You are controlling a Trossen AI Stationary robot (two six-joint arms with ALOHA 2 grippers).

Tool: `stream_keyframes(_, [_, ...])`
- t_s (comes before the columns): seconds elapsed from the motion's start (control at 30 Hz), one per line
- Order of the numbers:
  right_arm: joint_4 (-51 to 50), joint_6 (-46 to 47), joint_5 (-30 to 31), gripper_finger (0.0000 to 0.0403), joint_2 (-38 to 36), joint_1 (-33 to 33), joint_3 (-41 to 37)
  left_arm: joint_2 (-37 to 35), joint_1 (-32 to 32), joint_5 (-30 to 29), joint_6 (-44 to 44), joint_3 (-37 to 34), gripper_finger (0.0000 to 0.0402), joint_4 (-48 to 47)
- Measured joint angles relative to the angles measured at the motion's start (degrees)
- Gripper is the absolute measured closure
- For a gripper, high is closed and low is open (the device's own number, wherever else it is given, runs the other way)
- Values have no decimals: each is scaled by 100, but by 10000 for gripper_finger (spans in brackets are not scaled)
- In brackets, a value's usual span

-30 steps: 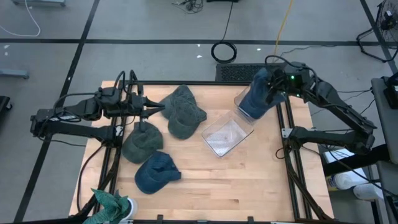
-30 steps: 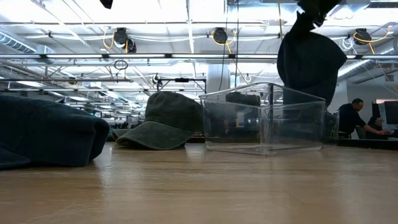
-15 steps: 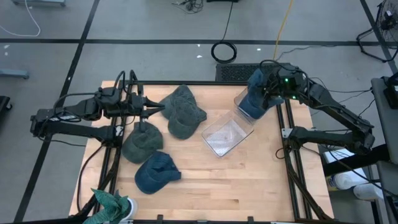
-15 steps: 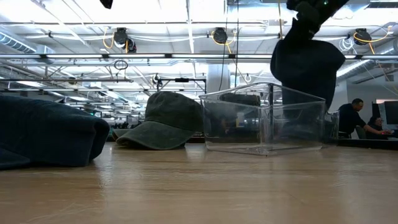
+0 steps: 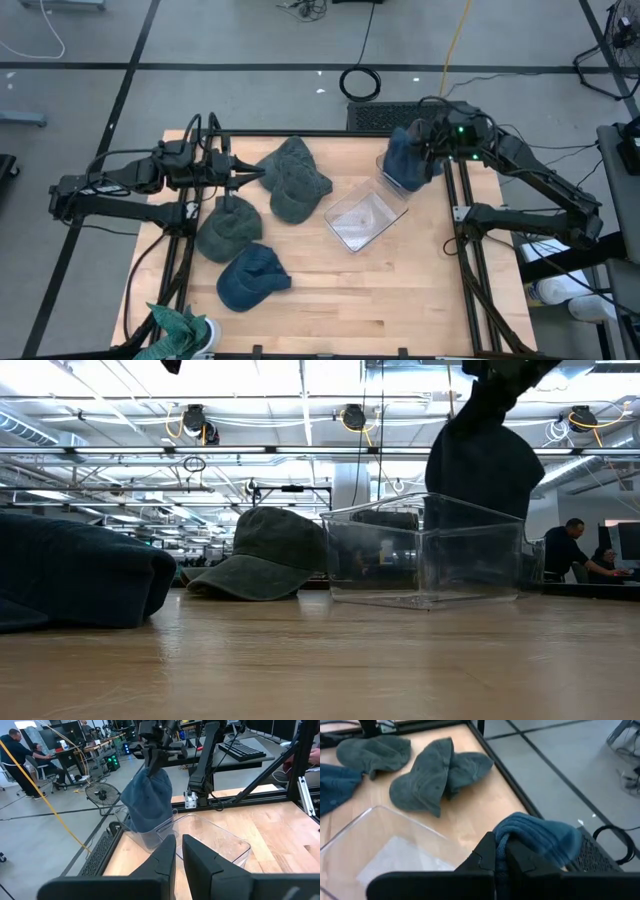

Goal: Pick & Place hat
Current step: Put the right blue cap into the top transparent bin

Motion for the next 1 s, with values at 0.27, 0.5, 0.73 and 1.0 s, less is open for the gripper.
stream_keyframes(0.27, [-309, 3, 9, 403, 24, 0, 0, -1, 0, -1, 8, -2, 360, 1])
stream_keyframes(0.5, [-487, 3, 570, 403, 24, 0, 0, 0, 0, -1, 1, -1, 360, 0])
stream_keyframes(0.73, [-722, 7, 1091, 403, 46, -2, 0, -1, 0, -3, 2, -2, 360, -1])
stream_keyframes(1.0, [-727, 84, 1413, 403, 114, 0, 0, -1, 0, -3, 3, -2, 360, -1])
